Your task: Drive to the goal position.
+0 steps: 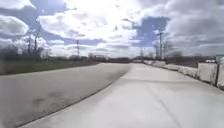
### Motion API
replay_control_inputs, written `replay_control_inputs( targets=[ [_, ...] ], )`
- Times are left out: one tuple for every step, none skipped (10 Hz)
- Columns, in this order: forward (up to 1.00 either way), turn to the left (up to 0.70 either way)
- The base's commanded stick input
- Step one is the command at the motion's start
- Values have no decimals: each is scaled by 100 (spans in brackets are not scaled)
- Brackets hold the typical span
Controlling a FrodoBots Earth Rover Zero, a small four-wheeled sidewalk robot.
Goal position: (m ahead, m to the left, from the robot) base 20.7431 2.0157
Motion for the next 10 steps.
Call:
replay_control_inputs(
  targets=[
    [100, 0],
    [100, 0],
    [100, 0],
    [100, 0],
    [100, 0],
    [100, 0],
    [100, 0],
    [100, 0],
    [100, 0],
    [100, 0]
  ],
)
